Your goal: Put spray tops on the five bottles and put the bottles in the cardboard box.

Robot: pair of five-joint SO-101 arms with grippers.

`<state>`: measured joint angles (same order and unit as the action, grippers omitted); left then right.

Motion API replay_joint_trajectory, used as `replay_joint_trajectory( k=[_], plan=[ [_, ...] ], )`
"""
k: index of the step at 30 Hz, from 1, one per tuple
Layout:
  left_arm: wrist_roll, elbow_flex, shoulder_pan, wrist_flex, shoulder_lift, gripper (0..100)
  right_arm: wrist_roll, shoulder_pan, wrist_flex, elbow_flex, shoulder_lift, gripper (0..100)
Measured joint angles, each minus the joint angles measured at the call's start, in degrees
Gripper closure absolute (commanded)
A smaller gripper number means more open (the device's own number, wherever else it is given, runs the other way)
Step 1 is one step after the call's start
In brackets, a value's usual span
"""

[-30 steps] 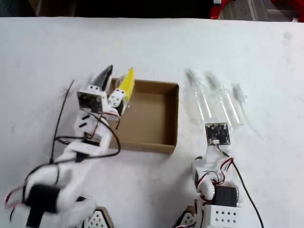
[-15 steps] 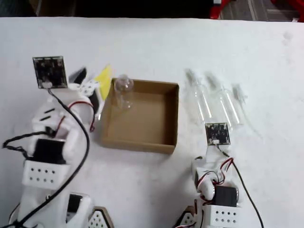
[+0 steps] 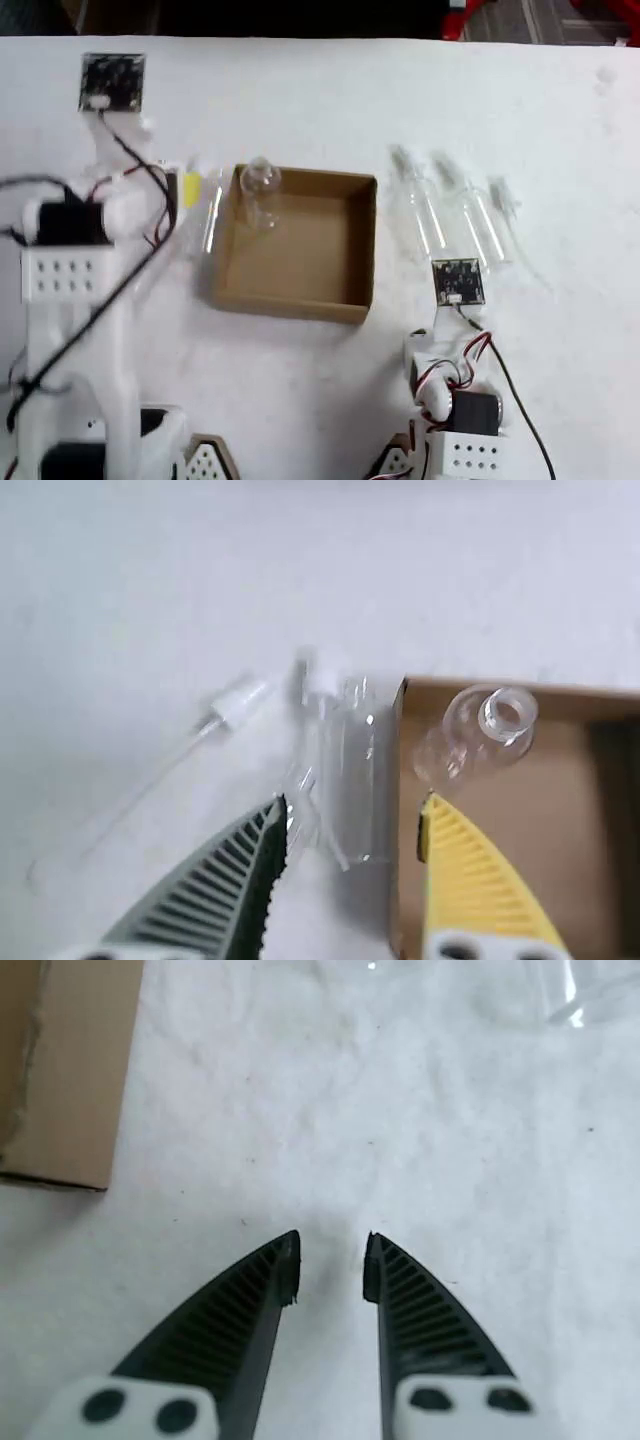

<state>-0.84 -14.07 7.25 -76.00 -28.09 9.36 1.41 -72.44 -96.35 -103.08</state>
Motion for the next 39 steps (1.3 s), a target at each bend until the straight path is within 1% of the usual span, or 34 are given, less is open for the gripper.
replay_joint_trajectory(
  k=[4, 6, 8, 11, 14, 20, 26, 34, 36, 37, 39],
  plan=[
    [8.35, 9.14, 2.64, -9.93, 10.55, 80, 0.00, 0.00, 0.00, 0.00, 0.00, 91.0],
    [12.31, 11.96, 4.22, -13.27, 15.03, 80, 0.00, 0.00, 0.00, 0.00, 0.00, 90.9],
    [14.07, 13.27, 5.71, -15.74, 18.81, 80, 0.00, 0.00, 0.00, 0.00, 0.00, 90.9],
    [14.42, 13.36, 7.12, -18.02, 23.47, 80, 0.00, 0.00, 0.00, 0.00, 0.00, 90.9],
    [14.42, 13.80, 7.12, -18.90, 26.73, 80, 0.00, 0.00, 0.00, 0.00, 0.00, 90.9],
    [14.95, 15.21, 7.21, -19.25, 26.90, 80, 0.00, 0.00, 0.00, 0.00, 0.00, 91.0],
    [14.95, 19.96, 7.47, -24.97, 26.81, 80, 0.00, 0.00, 0.00, 0.00, 0.00, 91.0],
    [15.38, 18.81, 7.47, -25.41, 26.81, 80, 0.00, 0.00, 0.00, 0.00, 0.00, 90.9],
    [18.81, 18.81, 7.30, -25.41, 26.81, 80, 0.00, 0.00, 0.00, 0.00, 0.00, 90.8],
    [22.24, 18.29, 7.03, -25.41, 26.81, 80, 0.00, 0.00, 0.00, 0.00, 0.00, 90.8],
    [31.74, 16.44, 5.98, -25.41, 26.81, 80, 0.00, 0.00, 0.00, 0.00, 0.00, 90.8]
  ],
)
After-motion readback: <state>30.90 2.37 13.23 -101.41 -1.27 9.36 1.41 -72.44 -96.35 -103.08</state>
